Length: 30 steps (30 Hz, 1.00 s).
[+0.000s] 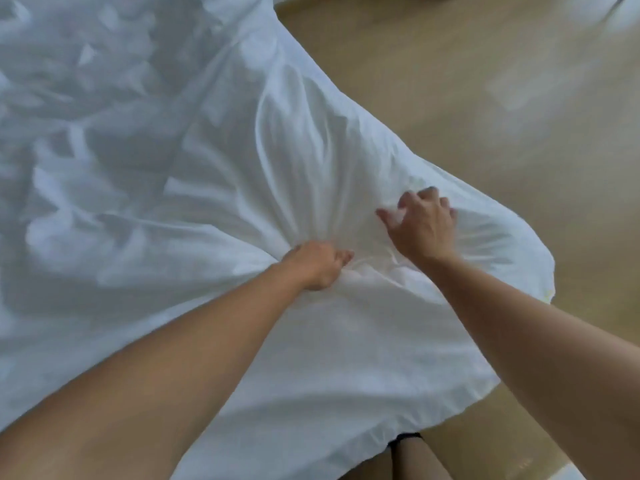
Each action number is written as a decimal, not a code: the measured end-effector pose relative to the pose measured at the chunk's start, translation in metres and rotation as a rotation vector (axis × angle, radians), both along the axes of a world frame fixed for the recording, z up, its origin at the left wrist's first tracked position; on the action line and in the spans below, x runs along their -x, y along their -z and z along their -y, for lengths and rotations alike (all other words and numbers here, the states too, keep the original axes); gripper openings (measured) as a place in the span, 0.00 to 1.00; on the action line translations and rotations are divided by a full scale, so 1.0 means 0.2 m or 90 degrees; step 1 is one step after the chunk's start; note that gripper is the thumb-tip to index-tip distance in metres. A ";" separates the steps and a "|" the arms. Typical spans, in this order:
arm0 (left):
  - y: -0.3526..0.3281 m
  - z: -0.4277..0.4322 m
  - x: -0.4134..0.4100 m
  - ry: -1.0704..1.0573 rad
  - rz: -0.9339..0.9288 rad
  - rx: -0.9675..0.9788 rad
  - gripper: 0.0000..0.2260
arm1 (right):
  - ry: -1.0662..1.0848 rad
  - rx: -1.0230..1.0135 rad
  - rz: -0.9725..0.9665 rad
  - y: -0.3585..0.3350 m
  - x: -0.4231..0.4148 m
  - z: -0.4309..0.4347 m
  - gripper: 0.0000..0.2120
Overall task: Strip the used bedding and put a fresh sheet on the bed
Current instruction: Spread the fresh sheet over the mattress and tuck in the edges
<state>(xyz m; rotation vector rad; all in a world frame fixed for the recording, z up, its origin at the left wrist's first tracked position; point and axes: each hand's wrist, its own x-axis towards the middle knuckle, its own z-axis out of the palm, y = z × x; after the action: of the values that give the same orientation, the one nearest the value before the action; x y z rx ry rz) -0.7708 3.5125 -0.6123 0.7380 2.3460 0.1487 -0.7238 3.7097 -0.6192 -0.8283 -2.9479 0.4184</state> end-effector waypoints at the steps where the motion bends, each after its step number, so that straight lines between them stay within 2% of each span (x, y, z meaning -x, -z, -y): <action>1: -0.02 -0.04 0.10 0.000 -0.031 -0.032 0.18 | 0.028 0.007 -0.067 0.00 0.11 -0.08 0.31; 2: -0.03 -0.09 0.22 -0.006 -0.093 -0.068 0.16 | 0.061 0.035 -0.063 0.00 0.21 -0.19 0.37; 4: -0.06 -0.23 0.49 -0.021 -0.254 -0.133 0.15 | 0.096 0.181 0.107 0.03 0.39 -0.43 0.51; 5: -0.09 -0.32 0.64 -0.016 -0.320 -0.143 0.18 | 0.087 0.283 0.198 0.06 0.45 -0.54 0.55; 7: -0.14 -0.52 0.94 0.021 -0.327 -0.062 0.35 | 0.045 0.388 0.327 0.10 0.49 -0.72 0.55; 8: -0.14 -0.64 1.06 0.060 -0.289 0.015 0.44 | 0.011 0.394 0.359 0.14 0.49 -0.80 0.53; 9: -0.12 -0.75 1.13 0.114 -0.236 0.102 0.49 | -0.030 0.381 0.378 0.18 0.46 -0.85 0.49; 10: -0.08 -0.83 1.15 0.178 -0.179 0.179 0.47 | -0.071 0.369 0.374 0.23 0.40 -0.87 0.45; 11: -0.04 -0.92 1.14 0.245 -0.138 0.234 0.37 | -0.104 0.360 0.338 0.27 0.34 -0.90 0.40; 12: -0.02 -1.00 1.13 0.284 -0.110 0.248 0.24 | -0.110 0.369 0.281 0.29 0.29 -0.92 0.37; 13: -0.01 -1.07 1.12 0.300 -0.109 0.216 0.16 | -0.086 0.394 0.218 0.29 0.25 -0.97 0.37; 14: -0.04 -1.14 1.13 0.310 -0.145 0.158 0.12 | -0.053 0.416 0.151 0.30 0.23 -1.04 0.35; 16: -0.07 -1.26 1.13 0.335 -0.321 0.003 0.06 | 0.029 0.418 0.056 0.30 0.20 -1.17 0.30; 17: -0.07 -1.32 1.13 0.337 -0.408 -0.064 0.06 | 0.063 0.414 0.037 0.29 0.21 -1.22 0.28; 18: -0.05 -1.36 1.11 0.310 -0.454 -0.105 0.08 | 0.072 0.436 0.047 0.29 0.21 -1.24 0.27; 19: 0.00 -1.36 1.07 0.265 -0.457 -0.087 0.13 | 0.044 0.492 0.082 0.27 0.22 -1.22 0.26; 21: 0.10 -1.30 0.99 0.152 -0.377 0.054 0.37 | -0.064 0.640 0.187 0.23 0.21 -1.13 0.26; 23: 0.17 -1.20 0.94 -0.030 -0.292 0.123 0.56 | -0.134 0.603 0.272 0.23 0.19 -1.09 0.32; 24: 0.19 -1.15 0.92 -0.141 -0.257 0.119 0.60 | -0.121 0.542 0.275 0.26 0.16 -1.12 0.32; 25: 0.21 -1.12 0.89 -0.219 -0.230 0.109 0.61 | -0.074 0.481 0.264 0.27 0.13 -1.16 0.31; 27: 0.30 -1.06 0.77 -0.229 -0.218 0.091 0.55 | 0.039 0.386 0.232 0.32 0.07 -1.25 0.30; 29: 0.38 -1.02 0.65 -0.168 -0.207 0.100 0.48 | 0.068 0.406 0.271 0.34 0.04 -1.27 0.30; 30: 0.39 -1.01 0.63 -0.157 -0.201 0.111 0.46 | 0.060 0.471 0.310 0.34 0.04 -1.26 0.31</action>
<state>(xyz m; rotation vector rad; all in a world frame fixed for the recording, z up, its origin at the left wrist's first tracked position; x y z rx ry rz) -0.8962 3.7137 -0.6910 0.4082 2.7049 -0.0722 -0.7326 3.9620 -0.6875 -1.2738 -3.1443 1.5562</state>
